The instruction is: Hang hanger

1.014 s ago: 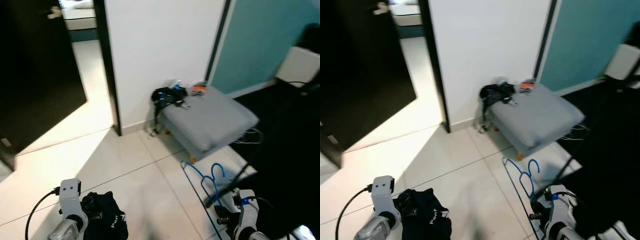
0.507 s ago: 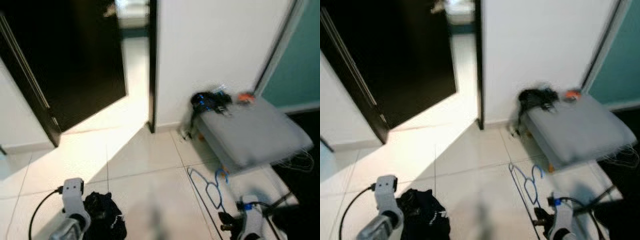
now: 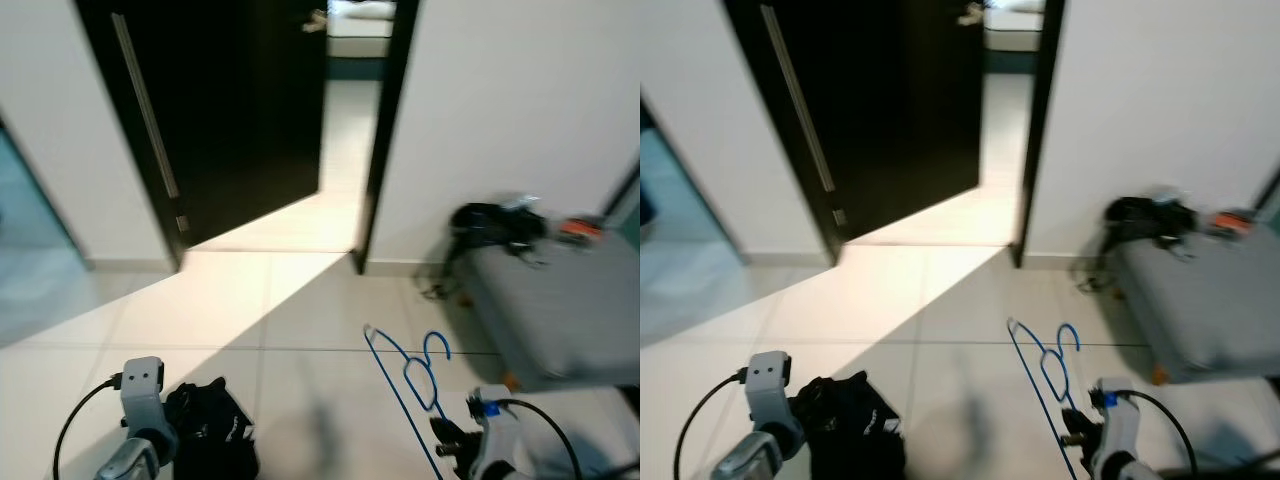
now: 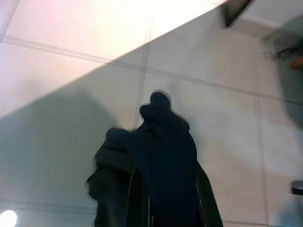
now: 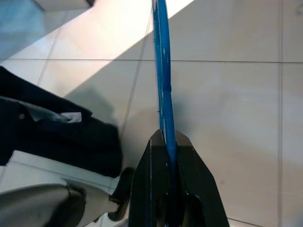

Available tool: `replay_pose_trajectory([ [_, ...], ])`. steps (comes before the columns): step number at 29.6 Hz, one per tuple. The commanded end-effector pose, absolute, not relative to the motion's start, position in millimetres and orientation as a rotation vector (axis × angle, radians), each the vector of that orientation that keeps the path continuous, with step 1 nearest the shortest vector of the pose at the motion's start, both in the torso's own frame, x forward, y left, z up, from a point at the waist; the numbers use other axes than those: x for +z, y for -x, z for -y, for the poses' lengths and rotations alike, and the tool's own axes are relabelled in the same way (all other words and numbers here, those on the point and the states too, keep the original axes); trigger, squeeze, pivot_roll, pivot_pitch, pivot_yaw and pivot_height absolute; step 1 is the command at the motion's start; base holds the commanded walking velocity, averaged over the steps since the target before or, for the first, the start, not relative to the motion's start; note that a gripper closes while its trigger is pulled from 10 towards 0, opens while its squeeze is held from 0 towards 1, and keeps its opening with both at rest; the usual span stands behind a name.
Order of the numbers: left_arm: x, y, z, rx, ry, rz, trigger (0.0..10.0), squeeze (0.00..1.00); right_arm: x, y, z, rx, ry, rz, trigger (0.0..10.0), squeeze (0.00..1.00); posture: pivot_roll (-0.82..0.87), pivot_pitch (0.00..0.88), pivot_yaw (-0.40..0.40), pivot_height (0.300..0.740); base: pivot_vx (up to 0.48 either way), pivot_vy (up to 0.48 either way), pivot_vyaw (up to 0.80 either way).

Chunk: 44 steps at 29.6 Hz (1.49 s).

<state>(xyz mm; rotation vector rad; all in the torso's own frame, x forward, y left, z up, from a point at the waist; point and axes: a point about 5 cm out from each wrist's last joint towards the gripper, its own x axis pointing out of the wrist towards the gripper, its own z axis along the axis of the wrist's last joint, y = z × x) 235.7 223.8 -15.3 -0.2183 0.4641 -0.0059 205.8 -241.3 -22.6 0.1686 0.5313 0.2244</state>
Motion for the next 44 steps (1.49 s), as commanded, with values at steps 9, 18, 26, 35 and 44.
replay_pose_trajectory([
  [9, -16, -236, -224, -0.014, 0.209, -0.463, 10.0, 0.0, -24, -203, 242, 0.226, -0.171, -0.539, 10.0, 0.0, -0.02, 0.087, -0.045, 0.74, 0.0, 0.0, 0.77],
  [18, -17, -234, -224, -0.013, 0.211, -0.466, 10.0, 0.0, -25, -200, 243, 0.232, -0.171, -0.544, 10.0, 0.0, -0.02, 0.086, -0.046, 0.74, 0.0, 0.0, 0.77],
  [26, -17, -234, -224, -0.009, 0.213, -0.461, 10.0, 0.0, -25, -200, 244, 0.232, -0.17, -0.541, 10.0, 0.0, -0.02, 0.097, -0.046, 0.74, 0.0, 0.0, 0.77],
  [35, -14, -236, -226, 0.012, 0.2, -0.444, 10.0, 0.0, -24, -202, 243, 0.243, -0.162, -0.538, 10.0, 0.0, -0.02, 0.104, -0.046, 0.74, 0.0, 0.0, 0.77],
  [44, 14, -263, -230, 0.026, 0.139, -0.326, 10.0, 0.0, -16, -213, 251, 0.21, -0.151, -0.481, 10.0, 0.0, 0.0, 0.104, -0.044, 0.74, 0.0, 0.0, 0.77],
])
